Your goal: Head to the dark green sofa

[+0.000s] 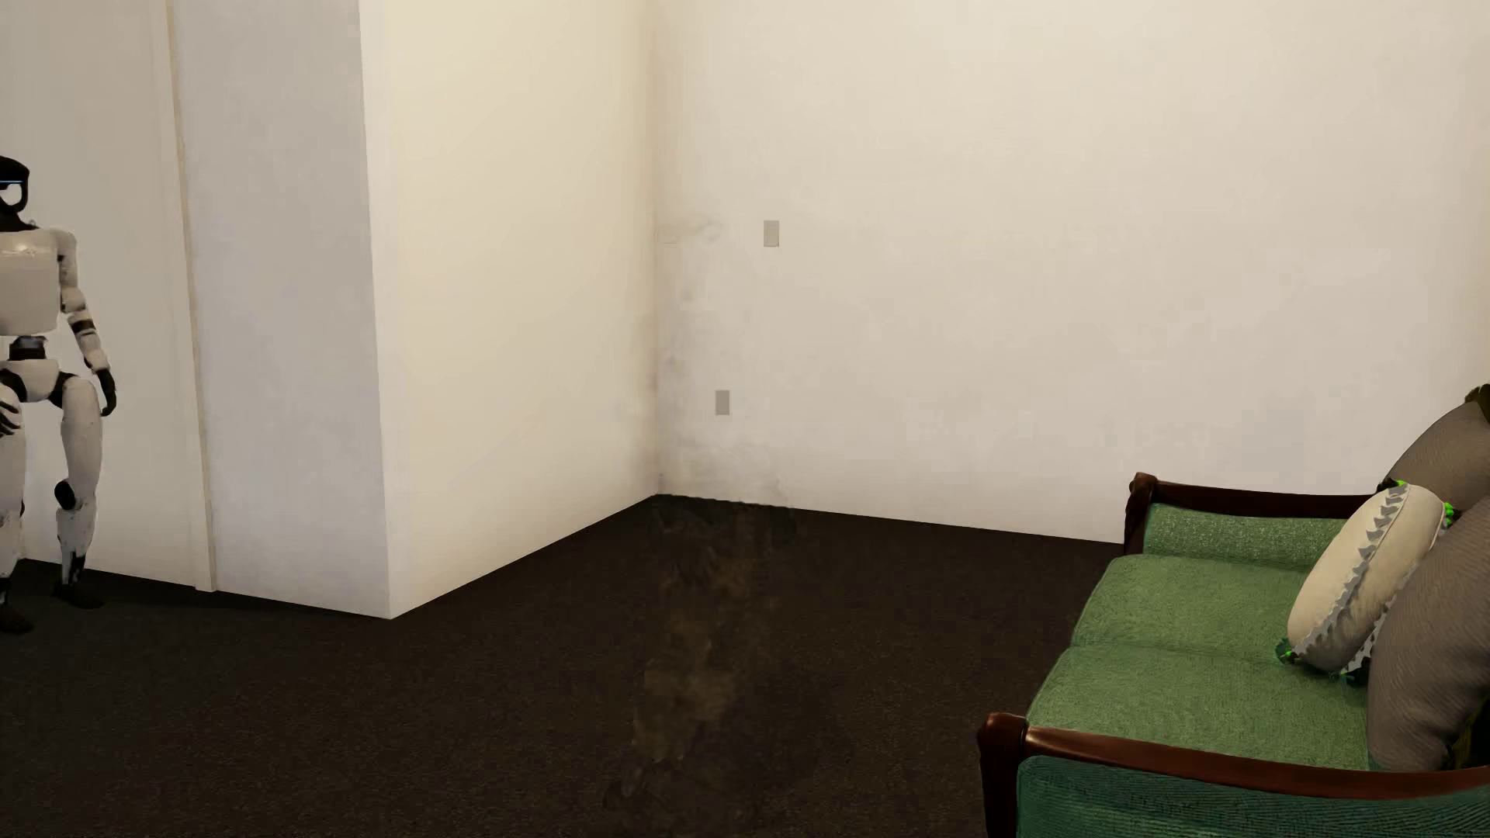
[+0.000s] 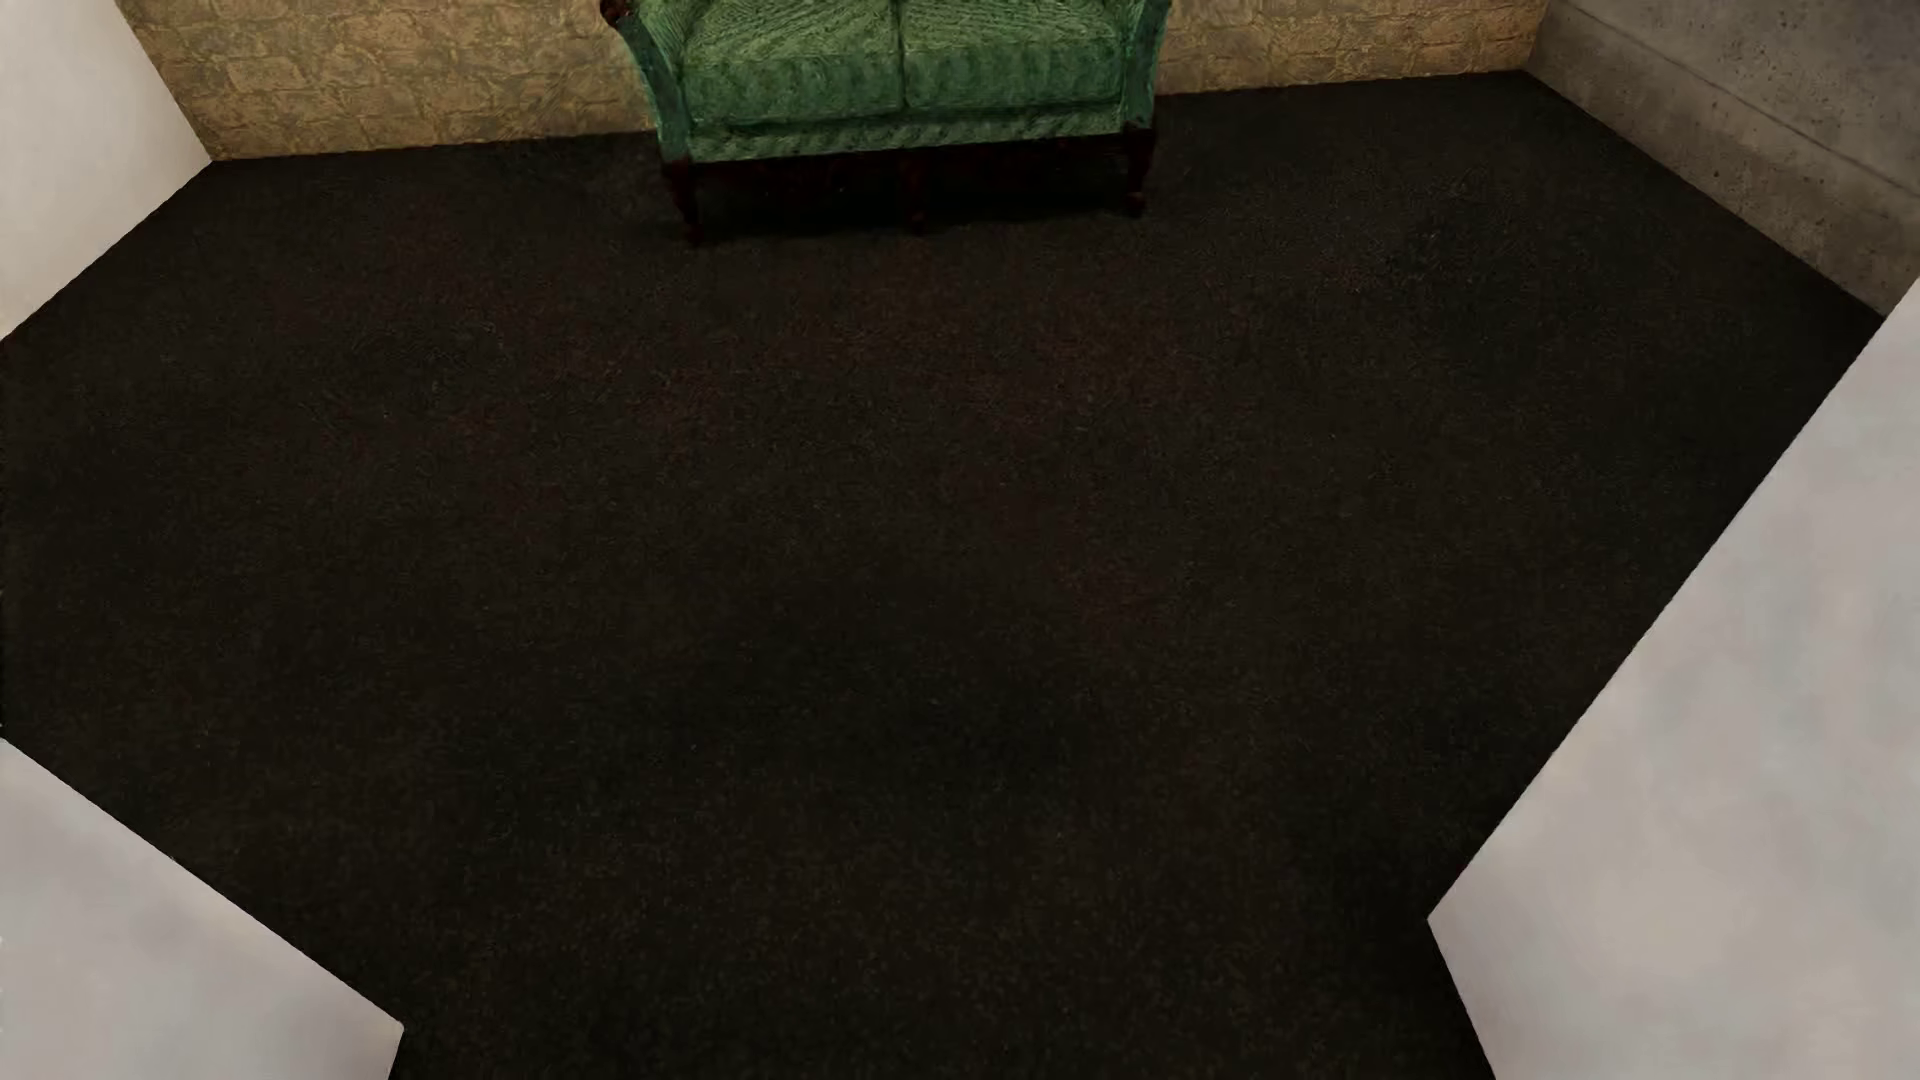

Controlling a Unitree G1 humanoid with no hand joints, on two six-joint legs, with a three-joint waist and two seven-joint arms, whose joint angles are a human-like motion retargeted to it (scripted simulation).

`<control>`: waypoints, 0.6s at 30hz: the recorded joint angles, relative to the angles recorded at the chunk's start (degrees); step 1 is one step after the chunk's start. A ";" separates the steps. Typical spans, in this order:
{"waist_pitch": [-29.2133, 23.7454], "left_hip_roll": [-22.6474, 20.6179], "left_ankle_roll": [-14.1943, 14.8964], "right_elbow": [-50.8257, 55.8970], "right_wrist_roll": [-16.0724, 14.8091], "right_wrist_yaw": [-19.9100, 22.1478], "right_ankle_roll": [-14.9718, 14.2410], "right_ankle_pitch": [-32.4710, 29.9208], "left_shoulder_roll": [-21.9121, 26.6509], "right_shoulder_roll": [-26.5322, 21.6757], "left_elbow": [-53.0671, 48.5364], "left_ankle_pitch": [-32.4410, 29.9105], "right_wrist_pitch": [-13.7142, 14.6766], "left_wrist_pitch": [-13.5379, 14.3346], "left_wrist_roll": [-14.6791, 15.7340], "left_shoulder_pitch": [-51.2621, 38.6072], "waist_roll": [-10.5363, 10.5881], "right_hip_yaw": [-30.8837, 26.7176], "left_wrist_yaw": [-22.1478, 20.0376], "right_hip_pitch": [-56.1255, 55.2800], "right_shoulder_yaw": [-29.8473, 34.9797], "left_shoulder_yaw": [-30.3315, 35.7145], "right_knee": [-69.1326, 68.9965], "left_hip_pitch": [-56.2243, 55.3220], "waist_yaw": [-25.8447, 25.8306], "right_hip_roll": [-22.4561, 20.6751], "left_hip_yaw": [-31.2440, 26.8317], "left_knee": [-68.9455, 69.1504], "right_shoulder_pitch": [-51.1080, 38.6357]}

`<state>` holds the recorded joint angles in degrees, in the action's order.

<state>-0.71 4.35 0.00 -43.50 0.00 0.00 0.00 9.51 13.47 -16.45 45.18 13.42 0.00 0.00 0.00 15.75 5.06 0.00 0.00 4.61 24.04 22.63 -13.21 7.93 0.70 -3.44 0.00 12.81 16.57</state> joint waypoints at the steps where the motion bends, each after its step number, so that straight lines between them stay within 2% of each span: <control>1: 0.07 -0.01 0.00 0.04 0.00 0.00 0.00 0.02 0.03 -0.02 -0.06 0.01 0.00 0.00 0.00 -0.03 -0.03 0.00 0.00 -0.04 0.08 0.04 -0.03 -0.02 0.06 0.00 0.00 -0.02 -0.03; 16: 0.05 0.17 0.00 0.08 0.00 0.00 0.00 0.33 0.22 -0.19 -0.24 0.30 0.00 0.00 0.00 -0.40 0.09 0.00 0.00 -0.06 0.40 0.19 -0.06 -0.13 0.02 -0.12 0.00 0.15 -0.41; 17: -0.05 0.15 0.00 0.09 0.00 0.00 0.00 2.47 0.24 -0.18 -0.22 0.15 0.00 0.00 0.00 -0.43 0.05 0.00 0.00 -0.44 0.41 0.17 -0.51 -0.45 0.01 -0.11 0.00 0.49 -0.43; 18: -0.12 0.13 0.00 0.03 0.00 0.00 0.00 8.08 0.24 -0.10 -0.11 0.11 0.00 0.00 0.00 -0.44 0.00 0.00 0.00 -2.16 0.42 0.01 -13.53 -1.64 0.09 -0.25 0.00 -0.22 -0.46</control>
<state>-0.83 4.48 0.00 -43.48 0.00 0.00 0.00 17.59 13.71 -16.55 45.07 13.54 0.00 0.00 0.00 15.31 5.06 0.00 0.00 2.45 24.46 22.65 -26.74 6.28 0.79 -3.69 0.00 12.60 16.11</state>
